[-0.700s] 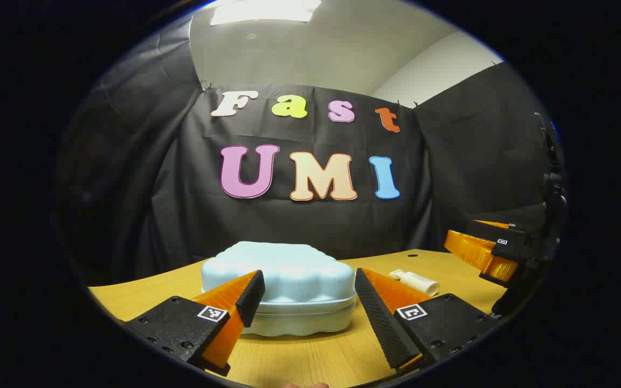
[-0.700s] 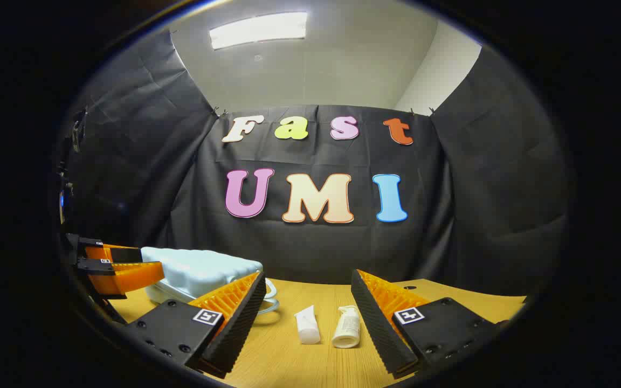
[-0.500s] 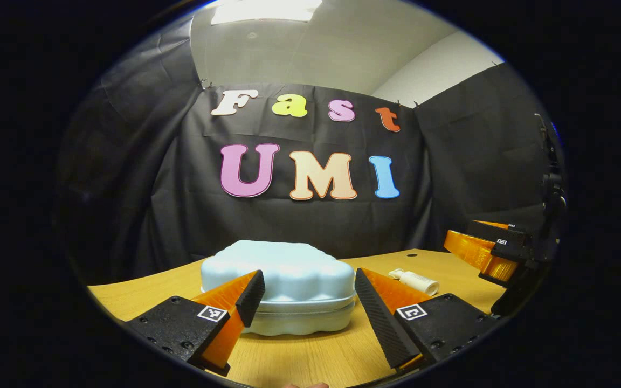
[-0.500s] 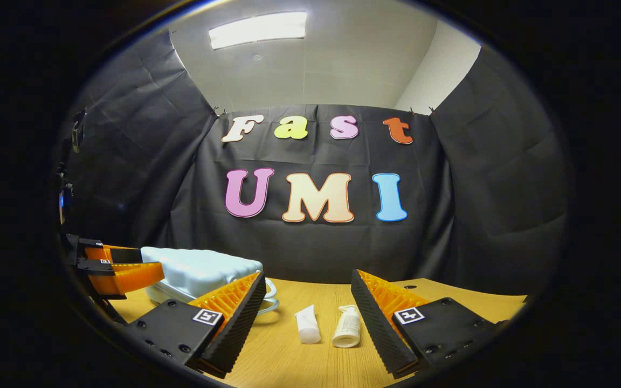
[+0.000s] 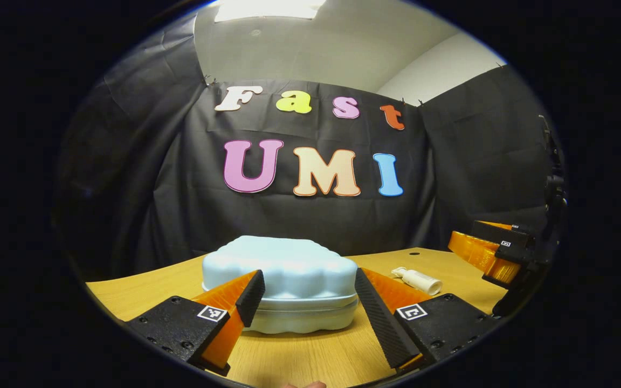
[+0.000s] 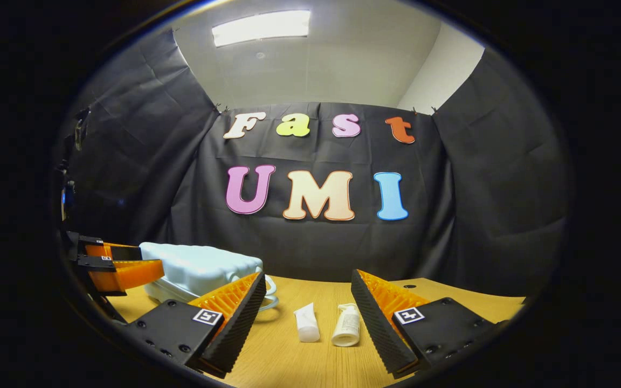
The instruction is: First open the suitcase, pack the skin care products into it, and then close the suitcase.
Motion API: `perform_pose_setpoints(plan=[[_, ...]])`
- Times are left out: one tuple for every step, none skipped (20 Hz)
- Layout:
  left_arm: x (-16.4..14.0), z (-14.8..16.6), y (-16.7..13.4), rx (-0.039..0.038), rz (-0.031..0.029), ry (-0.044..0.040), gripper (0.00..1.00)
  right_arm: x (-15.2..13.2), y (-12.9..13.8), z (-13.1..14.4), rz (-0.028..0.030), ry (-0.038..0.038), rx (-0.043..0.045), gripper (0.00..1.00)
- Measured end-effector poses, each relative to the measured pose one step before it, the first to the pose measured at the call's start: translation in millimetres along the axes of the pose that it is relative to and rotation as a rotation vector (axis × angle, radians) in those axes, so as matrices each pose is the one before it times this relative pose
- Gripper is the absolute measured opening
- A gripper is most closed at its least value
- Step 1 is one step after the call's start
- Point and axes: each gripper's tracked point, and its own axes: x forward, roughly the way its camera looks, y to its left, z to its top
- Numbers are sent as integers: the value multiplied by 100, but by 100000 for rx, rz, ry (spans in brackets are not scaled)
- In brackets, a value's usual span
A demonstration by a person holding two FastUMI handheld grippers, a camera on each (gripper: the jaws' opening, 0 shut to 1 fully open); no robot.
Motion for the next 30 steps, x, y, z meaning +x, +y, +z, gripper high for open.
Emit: perform_pose_setpoints(plan=[[-21, -10, 67, -74, 173, -84, 98, -39, 59, -106, 189, 297, 547, 99], [-40, 119, 20, 103, 1, -143, 98, 15, -3, -83, -17, 160, 374, 99], [14, 122, 18, 321, 51, 5, 98, 40, -18, -10, -19, 64, 183, 99], [55, 111, 212, 197, 189, -153, 98, 83, 57, -65, 55, 188, -72, 99], [91, 203, 95, 34, 120, -501, 98, 8, 20, -45, -4, 244, -281, 99], [45, 190, 38, -326, -49, -485, 98, -79, -45, -85, 22, 164, -326, 99], [18, 145, 10, -468, -285, -270, 98, -31, -22, 21, 65, 45, -185, 99], [35, 200, -7, -405, -420, -69, 98, 3, 21, 34, 23, -52, -86, 99], [129, 188, -212, -479, -562, -30, 98, -20, -74, 81, -32, -125, 10, 99], [256, 251, -282, -657, -1239, -106, 98, 70, -100, -99, -207, 93, 77, 99], [300, 422, -494, -613, -2234, -120, 98, 28, -135, -16, -202, 195, 119, 99], [417, 298, -868, -1263, -4057, 748, 97, -10, -66, -87, -204, 178, 242, 99], [360, 378, -662, -1274, -3414, 452, 96, 17, -73, 49, -24, 165, 316, 99], [410, 641, -582, -1805, -3414, 259, 96, 2, -22, -103, 159, 255, 201, 99], [557, 487, -487, -1882, -3359, 445, 96, 13, -24, -28, 20, 232, -26, 99], [761, 569, -560, -2175, -3487, 820, 96, 23, -168, -181, -149, 204, -219, 99], [867, 288, -642, -2198, -4286, 1511, 96, 57, -131, -94, -259, 352, -264, 99], [969, 247, -552, -2320, -4232, 2107, 96, 19, -70, -205, -169, 589, -28, 99], [898, 146, -67, -1802, -2430, 2424, 96, 1, -21, -139, 134, 506, 197, 99], [1085, 15, 141, -1936, -2251, 3657, 96, 76, -55, -226, 18, 474, 270, 99], [1017, -92, 317, -1503, -928, 3704, 96, 96, -169, -122, -130, 468, 179, 99], [1027, -278, 349, -1254, -406, 4355, 96, 6, -126, -104, -196, 481, 61, 99], [1082, -405, 497, -1003, 705, 4859, 96, 5, -162, -123, -273, 423, -6, 99], [973, -290, 429, -983, 465, 4817, 95, 27, -202, -121, -296, 232, 139, 99], [926, -403, 186, -1365, 11, 5302, 95, -58, -191, 8, -126, 188, 494, 99], [890, -385, -134, -2148, -583, 5026, 95, 29, -43, -145, 82, 238, 604, 99], [988, -122, -60, -2299, -820, 5003, 95, -28, -194, -96, -89, 231, 583, 99], [734, -342, -86, -2623, -695, 5584, 95, 66, -172, -166, -133, 293, 374, 99], [655, -152, 46, -2960, -184, 4918, 95, 45, -261, -82, -404, 412, 231, 99], [656, -161, 58, -1325, -105, 5709, 95, 107, -298, -139, -461, 366, 288, 99]])
